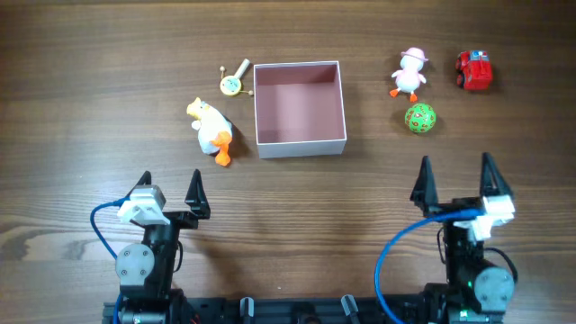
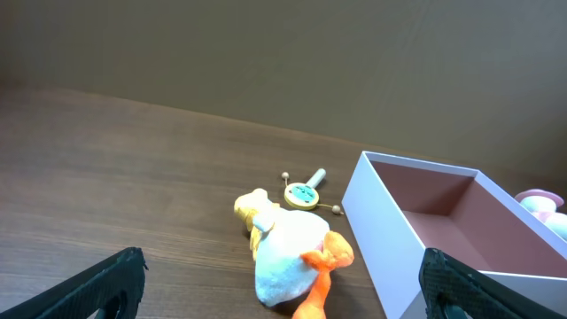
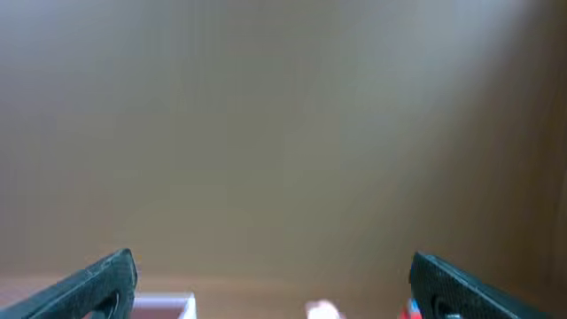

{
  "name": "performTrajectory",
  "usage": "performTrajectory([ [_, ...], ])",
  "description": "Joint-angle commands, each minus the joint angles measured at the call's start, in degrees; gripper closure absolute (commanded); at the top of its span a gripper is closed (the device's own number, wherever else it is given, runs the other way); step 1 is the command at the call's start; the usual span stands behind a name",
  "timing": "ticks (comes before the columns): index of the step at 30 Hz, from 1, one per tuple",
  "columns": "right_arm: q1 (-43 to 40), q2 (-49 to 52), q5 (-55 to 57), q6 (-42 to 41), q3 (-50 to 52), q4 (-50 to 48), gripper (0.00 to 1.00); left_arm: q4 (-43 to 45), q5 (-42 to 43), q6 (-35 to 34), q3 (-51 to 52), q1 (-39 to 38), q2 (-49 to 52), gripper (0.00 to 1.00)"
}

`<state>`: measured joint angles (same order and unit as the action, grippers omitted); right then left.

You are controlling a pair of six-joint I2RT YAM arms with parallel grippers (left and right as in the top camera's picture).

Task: Pack container
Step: 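Reach the right gripper over the pink-hat duck figure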

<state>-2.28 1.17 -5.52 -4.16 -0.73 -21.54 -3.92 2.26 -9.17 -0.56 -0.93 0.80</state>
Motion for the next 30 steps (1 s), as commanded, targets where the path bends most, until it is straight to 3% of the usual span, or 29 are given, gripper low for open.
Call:
performTrajectory([
  [1,0.3,1.1,-2.0,-0.5,-4.9,0.1,0.00,-0.2,1.1,-0.5,0.2,0.5,-0.5,0.00],
  [7,0.3,13.4,-4.3,8.5,-18.3,6.3,0.00,-0.2,1.1,-0.5,0.2,0.5,-0.5,0.00],
  [13,0.3,39.3,-4.9,14.7,-41.9,18.1,0.00,-0.2,1.1,-0.5,0.2,0.5,-0.5,0.00],
  [17,0.3,55.9,-4.9,14.7,-59.9,31.4,0.00,-0.2,1.1,-0.5,0.2,0.5,-0.5,0.00],
  [25,0.3,88.1,-6.2,16.5,-100.5,67.6,0.00,-0.2,1.1,-0.5,0.2,0.5,-0.5,0.00],
  [30,0.3,101.9,-7.4,18.2,-116.3,85.5,0.00,-0.2,1.1,-0.5,0.2,0.5,-0.5,0.00],
])
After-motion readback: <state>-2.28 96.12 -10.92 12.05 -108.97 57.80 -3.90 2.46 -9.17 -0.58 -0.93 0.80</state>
